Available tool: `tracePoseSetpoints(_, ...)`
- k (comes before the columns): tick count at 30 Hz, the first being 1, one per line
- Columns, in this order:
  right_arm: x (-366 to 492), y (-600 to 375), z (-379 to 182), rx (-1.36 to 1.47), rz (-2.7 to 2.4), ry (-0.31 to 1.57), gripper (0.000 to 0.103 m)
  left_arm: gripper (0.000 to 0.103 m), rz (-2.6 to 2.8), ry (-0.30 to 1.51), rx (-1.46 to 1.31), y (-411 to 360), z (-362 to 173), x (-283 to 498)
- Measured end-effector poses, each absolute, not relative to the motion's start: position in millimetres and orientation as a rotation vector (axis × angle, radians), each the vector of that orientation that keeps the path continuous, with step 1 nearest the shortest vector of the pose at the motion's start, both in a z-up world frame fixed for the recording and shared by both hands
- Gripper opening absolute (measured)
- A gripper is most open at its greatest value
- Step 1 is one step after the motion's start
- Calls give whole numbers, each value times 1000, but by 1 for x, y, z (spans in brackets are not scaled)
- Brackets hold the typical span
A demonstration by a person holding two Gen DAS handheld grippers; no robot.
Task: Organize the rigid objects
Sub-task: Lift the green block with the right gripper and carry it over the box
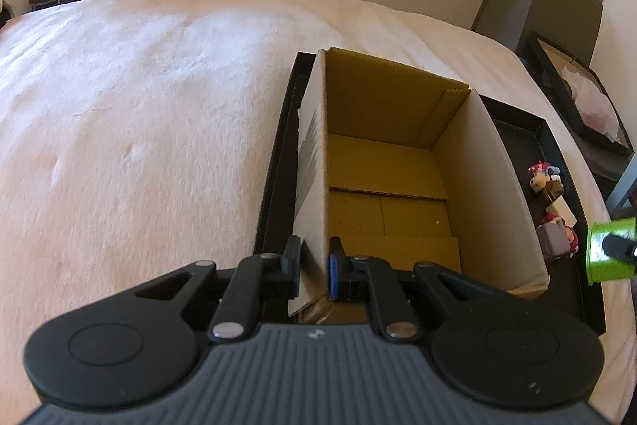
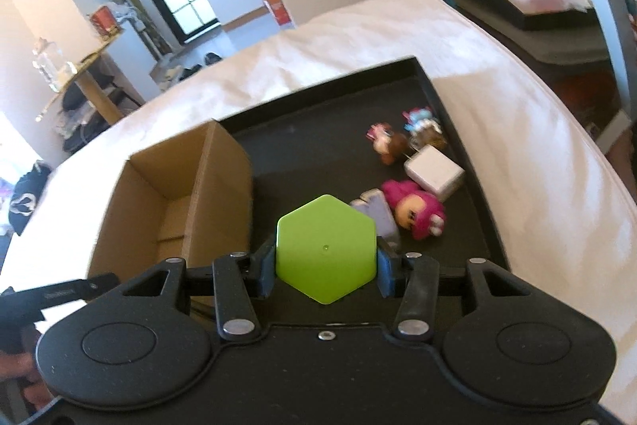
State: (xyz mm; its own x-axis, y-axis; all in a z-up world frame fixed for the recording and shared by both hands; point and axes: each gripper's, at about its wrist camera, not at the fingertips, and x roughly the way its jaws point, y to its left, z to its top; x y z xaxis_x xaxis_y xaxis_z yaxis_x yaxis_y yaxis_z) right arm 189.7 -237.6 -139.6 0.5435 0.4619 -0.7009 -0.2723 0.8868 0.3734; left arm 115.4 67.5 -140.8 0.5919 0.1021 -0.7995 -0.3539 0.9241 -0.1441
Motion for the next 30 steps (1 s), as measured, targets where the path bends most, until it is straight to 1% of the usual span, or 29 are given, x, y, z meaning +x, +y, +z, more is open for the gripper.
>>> tracePoseSetpoints(3, 190, -228, -131, 224, 467, 886, 47, 12, 262, 915, -335, 71, -140, 117)
tracePoseSetpoints(4, 191, -225, -128, 222, 478, 879, 47, 15, 258, 919, -339, 72, -138, 118)
tracePoseSetpoints(9, 194, -205, -117, 185, 535, 848, 47, 15, 245, 908, -303, 72, -133, 125)
tracePoseSetpoints(16, 196, -176, -103, 156, 594, 817, 47, 15, 223, 910, -312, 74, -141, 130)
tracePoseSetpoints(30, 194, -110, -96, 46, 732, 788, 47, 15, 220, 892, -338, 79, -143, 129)
